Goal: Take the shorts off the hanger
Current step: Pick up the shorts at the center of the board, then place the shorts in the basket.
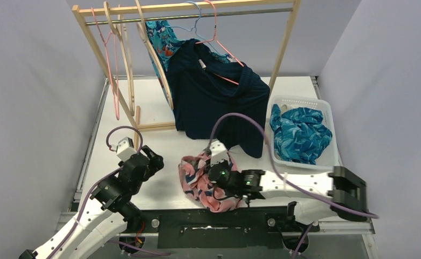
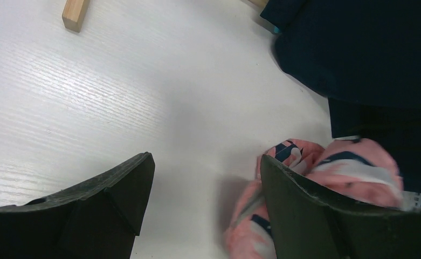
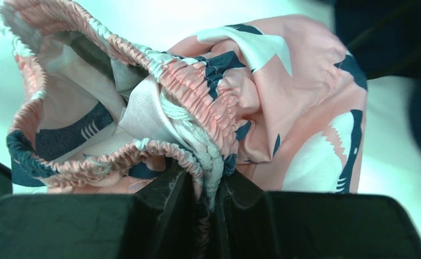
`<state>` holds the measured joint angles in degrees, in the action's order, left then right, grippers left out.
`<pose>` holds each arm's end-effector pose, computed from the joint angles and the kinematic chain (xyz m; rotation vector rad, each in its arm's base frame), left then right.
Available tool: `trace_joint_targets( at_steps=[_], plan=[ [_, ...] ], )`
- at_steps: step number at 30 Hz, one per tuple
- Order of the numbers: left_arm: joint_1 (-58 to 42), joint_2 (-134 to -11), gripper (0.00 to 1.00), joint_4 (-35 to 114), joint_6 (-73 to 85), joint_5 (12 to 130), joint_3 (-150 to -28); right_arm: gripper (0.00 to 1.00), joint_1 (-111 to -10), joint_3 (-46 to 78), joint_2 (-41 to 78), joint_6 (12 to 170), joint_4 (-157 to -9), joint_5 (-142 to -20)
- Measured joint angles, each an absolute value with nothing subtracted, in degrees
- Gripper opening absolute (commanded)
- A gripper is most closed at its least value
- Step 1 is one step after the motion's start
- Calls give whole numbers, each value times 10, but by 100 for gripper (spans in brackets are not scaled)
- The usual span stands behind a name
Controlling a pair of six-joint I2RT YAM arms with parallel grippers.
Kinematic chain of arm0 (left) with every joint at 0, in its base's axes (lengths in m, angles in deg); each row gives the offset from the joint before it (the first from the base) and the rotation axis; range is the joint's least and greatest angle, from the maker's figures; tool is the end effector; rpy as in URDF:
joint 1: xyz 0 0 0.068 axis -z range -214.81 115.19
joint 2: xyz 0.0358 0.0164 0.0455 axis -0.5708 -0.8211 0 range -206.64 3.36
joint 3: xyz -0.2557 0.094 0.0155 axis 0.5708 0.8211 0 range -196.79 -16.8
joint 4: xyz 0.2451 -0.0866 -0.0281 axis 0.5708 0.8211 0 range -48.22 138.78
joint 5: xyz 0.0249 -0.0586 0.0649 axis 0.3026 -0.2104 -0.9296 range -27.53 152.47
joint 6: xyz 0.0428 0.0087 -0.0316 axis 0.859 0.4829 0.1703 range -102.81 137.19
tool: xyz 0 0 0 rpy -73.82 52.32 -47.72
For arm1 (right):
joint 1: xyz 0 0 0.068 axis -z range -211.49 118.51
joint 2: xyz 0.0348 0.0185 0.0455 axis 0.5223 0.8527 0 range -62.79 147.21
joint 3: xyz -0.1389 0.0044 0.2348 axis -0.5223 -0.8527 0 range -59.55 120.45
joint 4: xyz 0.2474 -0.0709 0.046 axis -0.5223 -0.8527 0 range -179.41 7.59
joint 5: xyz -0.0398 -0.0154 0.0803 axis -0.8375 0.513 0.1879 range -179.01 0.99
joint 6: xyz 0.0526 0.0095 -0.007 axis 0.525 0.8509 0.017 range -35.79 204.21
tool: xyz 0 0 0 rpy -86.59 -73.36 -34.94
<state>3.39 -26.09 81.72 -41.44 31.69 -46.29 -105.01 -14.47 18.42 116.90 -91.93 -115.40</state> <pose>0.1019 -0.0569 0.2365 -0.6564 2.0752 -0.3603 0.0966 0.2706 0.2027 -0.5944 2.2242 0.4243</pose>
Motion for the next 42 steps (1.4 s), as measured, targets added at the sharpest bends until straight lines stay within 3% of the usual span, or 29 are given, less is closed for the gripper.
trace_joint_targets(
  at_steps=[8, 20, 29, 32, 36, 42],
  plan=[
    [34, -267, 72, 810, -405, 320, -463, 0, -1053, -155, -77, 1220, -1030, -1264],
    [34, -282, 72, 800, -393, 330, -463, 0, -1063, -88, -220, 1302, -1310, -1374],
    [34, -301, 72, 784, -384, 336, -463, 0, -1061, 54, -181, 1381, -1518, -1547],
    [34, -310, 72, 781, -378, 339, -463, 0, -1044, 60, -155, 1338, -1520, -1577],
    [34, -323, 72, 773, -371, 345, -462, 0, -940, 59, -137, 1193, -1417, -1562],
    [33, -340, 72, 761, -365, 359, -462, 0, -659, 52, -131, 1014, -1254, -1409]
  ],
)
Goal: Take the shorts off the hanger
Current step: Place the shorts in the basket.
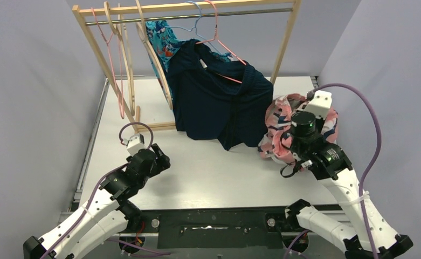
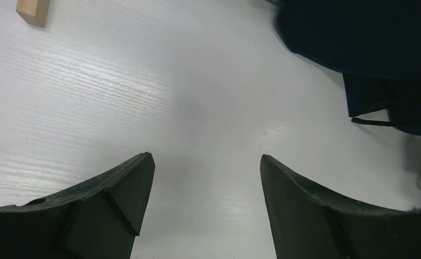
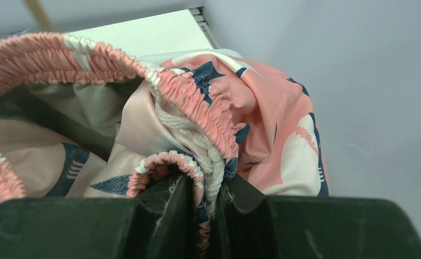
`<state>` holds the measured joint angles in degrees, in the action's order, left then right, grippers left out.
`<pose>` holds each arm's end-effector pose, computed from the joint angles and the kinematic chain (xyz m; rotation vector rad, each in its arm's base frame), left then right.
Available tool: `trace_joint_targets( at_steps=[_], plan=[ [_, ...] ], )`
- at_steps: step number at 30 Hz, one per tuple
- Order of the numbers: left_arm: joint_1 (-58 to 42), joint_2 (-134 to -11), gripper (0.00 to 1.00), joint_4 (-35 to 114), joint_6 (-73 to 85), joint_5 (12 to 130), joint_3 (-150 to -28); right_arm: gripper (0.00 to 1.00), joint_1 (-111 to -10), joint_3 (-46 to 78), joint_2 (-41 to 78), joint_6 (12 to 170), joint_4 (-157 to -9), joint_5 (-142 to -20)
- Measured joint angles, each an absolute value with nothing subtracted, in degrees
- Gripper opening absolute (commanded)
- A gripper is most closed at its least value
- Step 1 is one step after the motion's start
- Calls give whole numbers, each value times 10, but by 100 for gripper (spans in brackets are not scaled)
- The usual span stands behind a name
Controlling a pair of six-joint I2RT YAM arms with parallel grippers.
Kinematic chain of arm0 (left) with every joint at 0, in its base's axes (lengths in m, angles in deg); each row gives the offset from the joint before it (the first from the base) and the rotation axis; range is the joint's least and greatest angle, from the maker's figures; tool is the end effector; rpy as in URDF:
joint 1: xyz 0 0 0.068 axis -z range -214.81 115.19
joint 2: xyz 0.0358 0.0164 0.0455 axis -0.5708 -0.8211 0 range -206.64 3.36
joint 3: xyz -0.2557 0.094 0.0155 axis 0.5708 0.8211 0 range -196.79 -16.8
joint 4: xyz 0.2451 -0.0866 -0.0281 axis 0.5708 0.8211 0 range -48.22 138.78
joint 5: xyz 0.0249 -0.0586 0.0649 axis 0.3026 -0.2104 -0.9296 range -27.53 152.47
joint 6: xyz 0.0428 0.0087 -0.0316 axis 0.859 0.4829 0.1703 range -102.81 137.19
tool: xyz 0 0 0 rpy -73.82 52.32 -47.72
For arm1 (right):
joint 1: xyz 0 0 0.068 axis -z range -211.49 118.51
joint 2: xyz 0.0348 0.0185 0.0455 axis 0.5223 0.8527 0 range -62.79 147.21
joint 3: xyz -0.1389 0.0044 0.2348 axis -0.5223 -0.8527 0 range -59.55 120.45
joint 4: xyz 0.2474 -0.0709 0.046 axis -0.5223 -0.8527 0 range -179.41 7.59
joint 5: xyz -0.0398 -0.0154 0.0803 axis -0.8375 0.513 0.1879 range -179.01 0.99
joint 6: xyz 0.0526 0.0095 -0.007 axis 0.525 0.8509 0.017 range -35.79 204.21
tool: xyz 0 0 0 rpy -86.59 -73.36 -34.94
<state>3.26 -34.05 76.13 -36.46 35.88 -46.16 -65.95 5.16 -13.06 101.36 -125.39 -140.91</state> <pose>0.1196 -0.0734 0.2277 -0.5321 2.1751 -0.3384 0.1439 0.0648 0.3912 0.2495 1.8602 -0.3182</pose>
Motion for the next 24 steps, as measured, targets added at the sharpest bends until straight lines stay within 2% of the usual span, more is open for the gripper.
trace_joint_targets(
  at_steps=[4, 12, 16, 19, 24],
  plan=[
    [32, -342, 72, 757, -363, 365, -462, 0, -523, 74, -98, 967, -1215, -1309],
    [30, -342, 72, 753, -362, 375, -460, 0, -338, 203, -12, 932, -1181, -1136],
    [29, -345, 72, 750, -361, 379, -454, 0, -260, 223, 27, 943, -1157, -1014],
    [26, -351, 72, 749, -361, 383, -453, 0, -236, 188, 61, 959, -1133, -952],
    [25, -351, 72, 745, -357, 388, -452, 4, -236, -18, 111, 1017, -1084, -910]
  ],
)
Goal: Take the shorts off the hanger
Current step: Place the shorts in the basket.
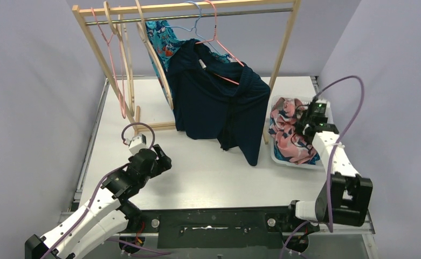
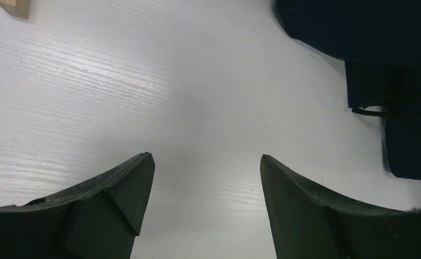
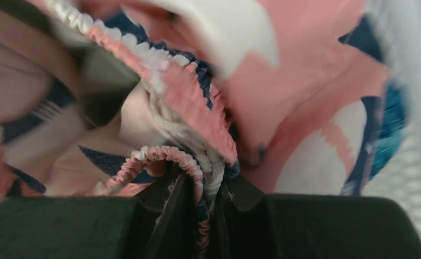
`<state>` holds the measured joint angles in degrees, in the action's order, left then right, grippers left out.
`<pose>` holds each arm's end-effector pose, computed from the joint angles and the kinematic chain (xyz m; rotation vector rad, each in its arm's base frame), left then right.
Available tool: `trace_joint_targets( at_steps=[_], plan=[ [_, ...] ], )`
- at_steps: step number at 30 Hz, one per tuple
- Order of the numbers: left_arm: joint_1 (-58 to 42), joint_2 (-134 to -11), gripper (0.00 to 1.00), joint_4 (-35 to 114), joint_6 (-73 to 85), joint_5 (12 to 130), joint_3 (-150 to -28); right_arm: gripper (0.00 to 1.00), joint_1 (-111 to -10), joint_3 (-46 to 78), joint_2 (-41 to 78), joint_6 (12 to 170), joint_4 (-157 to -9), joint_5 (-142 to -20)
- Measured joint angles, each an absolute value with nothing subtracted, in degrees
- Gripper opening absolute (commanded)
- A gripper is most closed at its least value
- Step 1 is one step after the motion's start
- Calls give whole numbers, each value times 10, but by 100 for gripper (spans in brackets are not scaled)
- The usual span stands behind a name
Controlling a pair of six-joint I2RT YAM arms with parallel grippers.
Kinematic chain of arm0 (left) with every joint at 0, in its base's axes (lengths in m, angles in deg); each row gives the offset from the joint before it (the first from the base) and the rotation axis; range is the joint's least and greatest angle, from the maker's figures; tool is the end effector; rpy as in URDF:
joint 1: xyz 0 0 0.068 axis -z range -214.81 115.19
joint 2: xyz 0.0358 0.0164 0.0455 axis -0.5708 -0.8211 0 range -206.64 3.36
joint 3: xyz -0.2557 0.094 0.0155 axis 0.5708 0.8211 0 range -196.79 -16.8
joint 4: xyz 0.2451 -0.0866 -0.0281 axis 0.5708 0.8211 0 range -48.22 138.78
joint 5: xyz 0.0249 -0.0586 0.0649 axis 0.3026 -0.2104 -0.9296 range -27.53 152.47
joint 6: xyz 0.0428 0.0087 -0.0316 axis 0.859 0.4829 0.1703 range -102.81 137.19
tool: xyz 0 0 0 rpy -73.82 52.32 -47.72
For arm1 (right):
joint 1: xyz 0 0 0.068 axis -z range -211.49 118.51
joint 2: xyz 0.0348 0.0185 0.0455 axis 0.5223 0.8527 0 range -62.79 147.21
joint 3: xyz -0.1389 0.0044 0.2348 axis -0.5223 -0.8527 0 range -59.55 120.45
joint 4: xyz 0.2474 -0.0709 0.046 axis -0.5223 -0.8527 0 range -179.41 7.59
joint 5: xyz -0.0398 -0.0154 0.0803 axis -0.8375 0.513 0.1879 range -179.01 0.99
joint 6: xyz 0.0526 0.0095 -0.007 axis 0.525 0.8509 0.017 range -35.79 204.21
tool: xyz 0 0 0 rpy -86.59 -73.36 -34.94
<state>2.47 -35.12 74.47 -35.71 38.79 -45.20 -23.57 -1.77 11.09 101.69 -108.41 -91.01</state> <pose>0.1227 -0.0754 0.2216 -0.5122 2.2089 -0.3650 0.2772 -0.0398 0.2834 0.5241 2.2451 0.0451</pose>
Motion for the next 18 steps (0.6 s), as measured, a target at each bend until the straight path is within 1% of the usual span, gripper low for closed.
trace_joint_targets(
  at_steps=[1, 2, 4, 10, 13, 17, 18],
  plan=[
    [24, -351, 72, 744, -356, 389, -452, 5, -235, -52, 127, 1027, -1083, -910],
    [24, -352, 72, 742, -354, 390, -451, 9, -233, -71, 141, 1034, -1085, -909],
    [22, -355, 72, 739, -348, 391, -451, 13, -230, -91, 170, 1048, -1087, -907],
    [19, -368, 72, 731, -342, 399, -451, 18, -229, -71, 160, 1064, -1096, -942],
    [18, -368, 72, 728, -340, 401, -451, 22, -229, -56, 130, 1062, -1099, -978],
    [18, -368, 72, 723, -338, 403, -451, 35, -228, -54, 91, 1058, -1091, -1016],
    [18, -368, 72, 723, -337, 403, -451, 40, -227, -55, 91, 1057, -1089, -1018]
  ],
)
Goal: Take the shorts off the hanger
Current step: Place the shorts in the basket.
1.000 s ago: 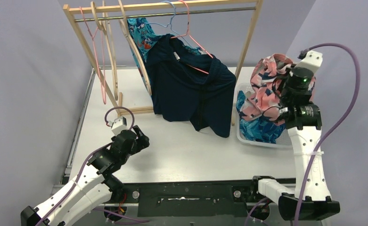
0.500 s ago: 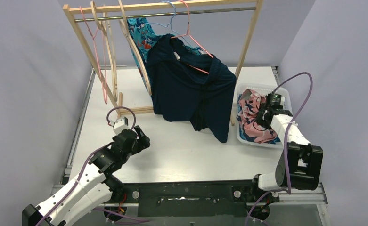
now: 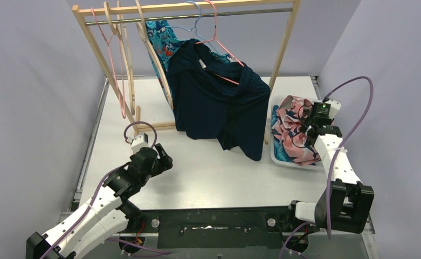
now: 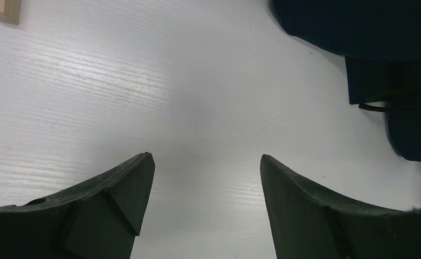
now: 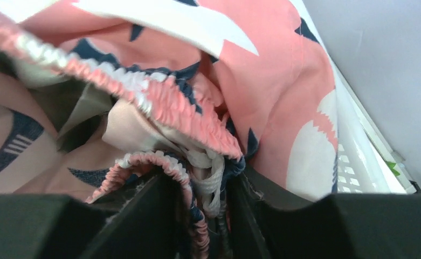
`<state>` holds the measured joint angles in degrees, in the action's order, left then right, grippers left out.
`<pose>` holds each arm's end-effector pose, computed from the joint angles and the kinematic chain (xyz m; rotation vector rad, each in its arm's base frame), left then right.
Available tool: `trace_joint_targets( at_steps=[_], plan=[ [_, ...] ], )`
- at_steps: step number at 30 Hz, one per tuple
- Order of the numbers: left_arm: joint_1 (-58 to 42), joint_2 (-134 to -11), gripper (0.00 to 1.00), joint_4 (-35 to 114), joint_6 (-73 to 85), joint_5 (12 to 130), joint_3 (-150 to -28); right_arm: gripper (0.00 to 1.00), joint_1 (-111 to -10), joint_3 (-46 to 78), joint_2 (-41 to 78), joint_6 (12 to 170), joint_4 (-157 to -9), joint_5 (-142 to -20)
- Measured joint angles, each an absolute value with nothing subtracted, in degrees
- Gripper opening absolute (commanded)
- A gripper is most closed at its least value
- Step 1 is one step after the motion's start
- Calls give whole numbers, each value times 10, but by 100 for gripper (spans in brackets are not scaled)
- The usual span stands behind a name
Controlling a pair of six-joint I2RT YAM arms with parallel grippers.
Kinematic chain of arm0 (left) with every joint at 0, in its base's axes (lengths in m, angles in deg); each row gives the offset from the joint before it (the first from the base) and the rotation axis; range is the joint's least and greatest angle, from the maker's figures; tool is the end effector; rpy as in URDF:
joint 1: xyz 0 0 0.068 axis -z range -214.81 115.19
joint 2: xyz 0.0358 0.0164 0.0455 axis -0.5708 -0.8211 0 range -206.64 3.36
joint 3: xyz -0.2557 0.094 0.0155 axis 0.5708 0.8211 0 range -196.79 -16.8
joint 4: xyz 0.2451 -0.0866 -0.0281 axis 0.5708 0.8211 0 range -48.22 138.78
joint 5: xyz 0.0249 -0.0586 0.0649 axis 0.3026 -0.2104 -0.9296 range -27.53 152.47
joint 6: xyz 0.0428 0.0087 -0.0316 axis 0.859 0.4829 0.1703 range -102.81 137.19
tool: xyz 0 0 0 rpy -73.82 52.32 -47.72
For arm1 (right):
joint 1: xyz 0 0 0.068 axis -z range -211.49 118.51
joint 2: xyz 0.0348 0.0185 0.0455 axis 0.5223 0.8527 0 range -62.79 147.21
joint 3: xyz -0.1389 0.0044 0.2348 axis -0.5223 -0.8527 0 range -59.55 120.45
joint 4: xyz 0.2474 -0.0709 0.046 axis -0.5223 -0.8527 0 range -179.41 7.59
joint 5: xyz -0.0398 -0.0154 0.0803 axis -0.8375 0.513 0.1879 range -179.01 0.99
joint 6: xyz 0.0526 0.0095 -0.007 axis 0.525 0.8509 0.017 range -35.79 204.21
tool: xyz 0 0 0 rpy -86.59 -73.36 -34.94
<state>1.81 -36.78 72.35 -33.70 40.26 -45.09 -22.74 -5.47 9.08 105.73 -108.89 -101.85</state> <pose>0.1278 -0.0782 0.2200 -0.4757 2.2212 -0.3691 0.2630 -0.0485 0.2708 0.7123 2.2124 -0.1509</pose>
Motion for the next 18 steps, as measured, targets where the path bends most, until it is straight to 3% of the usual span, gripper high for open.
trace_joint_targets(
  at_steps=[4, 10, 15, 18],
  plan=[
    [18, -368, 72, 723, -335, 403, -451, 59, -213, -70, 123, 1069, -1089, -1013],
    [18, -366, 72, 723, -332, 408, -451, 71, -202, -53, 103, 1073, -1146, -1004],
    [17, -370, 72, 721, -331, 415, -450, 74, -202, 44, 33, 1064, -1189, -996],
    [17, -374, 72, 719, -331, 420, -450, 70, -202, 79, -16, 1064, -1189, -976]
  ],
)
